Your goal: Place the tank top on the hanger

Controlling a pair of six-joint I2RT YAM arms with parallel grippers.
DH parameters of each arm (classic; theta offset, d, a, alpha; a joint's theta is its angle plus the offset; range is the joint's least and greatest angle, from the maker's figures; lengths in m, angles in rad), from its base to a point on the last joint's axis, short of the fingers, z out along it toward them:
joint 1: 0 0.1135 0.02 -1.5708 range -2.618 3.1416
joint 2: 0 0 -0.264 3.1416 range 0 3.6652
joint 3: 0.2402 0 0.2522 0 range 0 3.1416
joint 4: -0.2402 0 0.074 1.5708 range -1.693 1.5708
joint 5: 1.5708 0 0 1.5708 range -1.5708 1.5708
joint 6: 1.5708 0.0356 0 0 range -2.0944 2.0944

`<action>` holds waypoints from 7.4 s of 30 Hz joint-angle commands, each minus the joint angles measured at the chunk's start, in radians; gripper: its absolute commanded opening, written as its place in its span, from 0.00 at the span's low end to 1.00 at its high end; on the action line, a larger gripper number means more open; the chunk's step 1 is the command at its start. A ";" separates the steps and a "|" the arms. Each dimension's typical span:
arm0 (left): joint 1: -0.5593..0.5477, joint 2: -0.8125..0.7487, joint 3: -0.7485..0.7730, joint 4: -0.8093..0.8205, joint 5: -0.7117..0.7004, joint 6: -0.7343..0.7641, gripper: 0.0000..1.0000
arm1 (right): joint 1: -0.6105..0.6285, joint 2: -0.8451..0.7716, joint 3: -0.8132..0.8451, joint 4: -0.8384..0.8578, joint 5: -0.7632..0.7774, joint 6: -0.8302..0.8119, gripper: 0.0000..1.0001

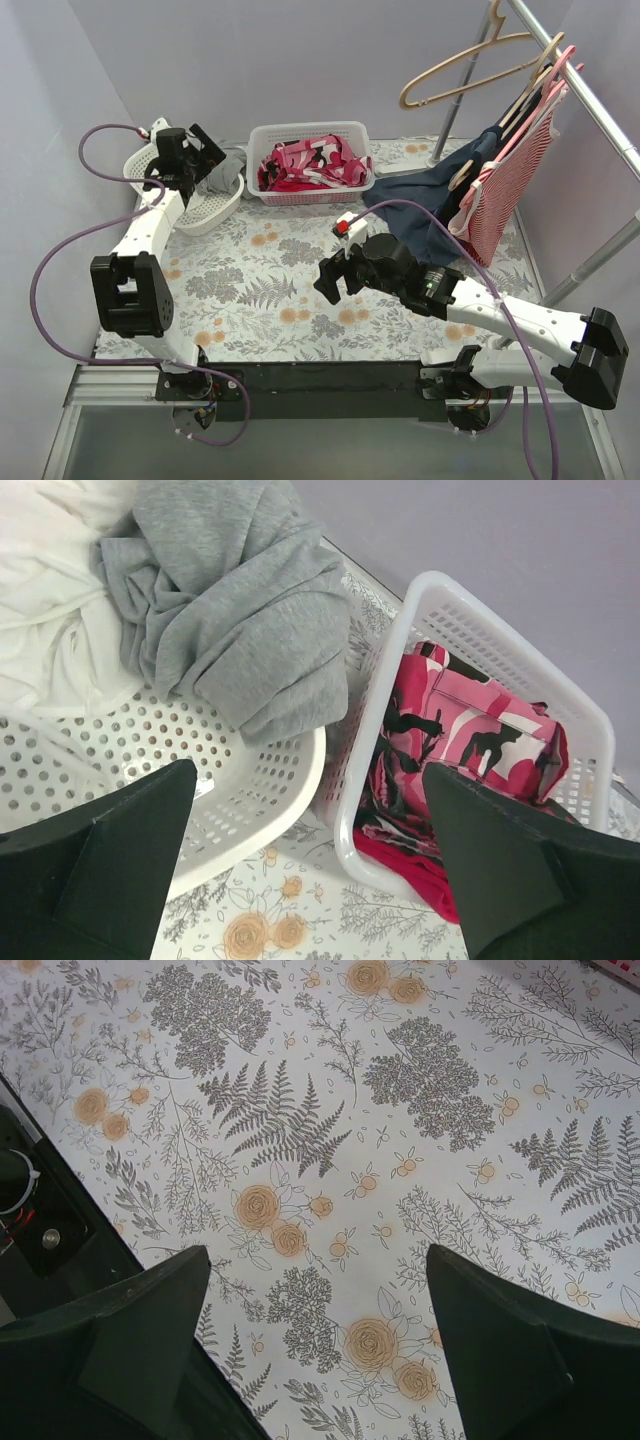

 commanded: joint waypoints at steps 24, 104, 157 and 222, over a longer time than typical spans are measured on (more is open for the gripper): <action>-0.064 0.357 0.371 -0.094 -0.207 0.084 0.05 | 0.000 -0.051 -0.006 -0.025 0.020 0.050 0.97; -1.116 -0.642 -0.619 -0.315 -0.130 -0.171 0.61 | 0.000 -0.548 -0.371 -0.335 0.203 0.386 0.88; -1.070 -0.882 -0.392 -0.539 -0.535 -0.301 0.00 | -0.197 0.001 -0.311 0.313 0.078 0.294 0.69; -0.912 -0.216 0.864 -0.323 -0.210 0.507 0.00 | 0.061 0.419 1.373 0.329 0.828 -0.784 0.01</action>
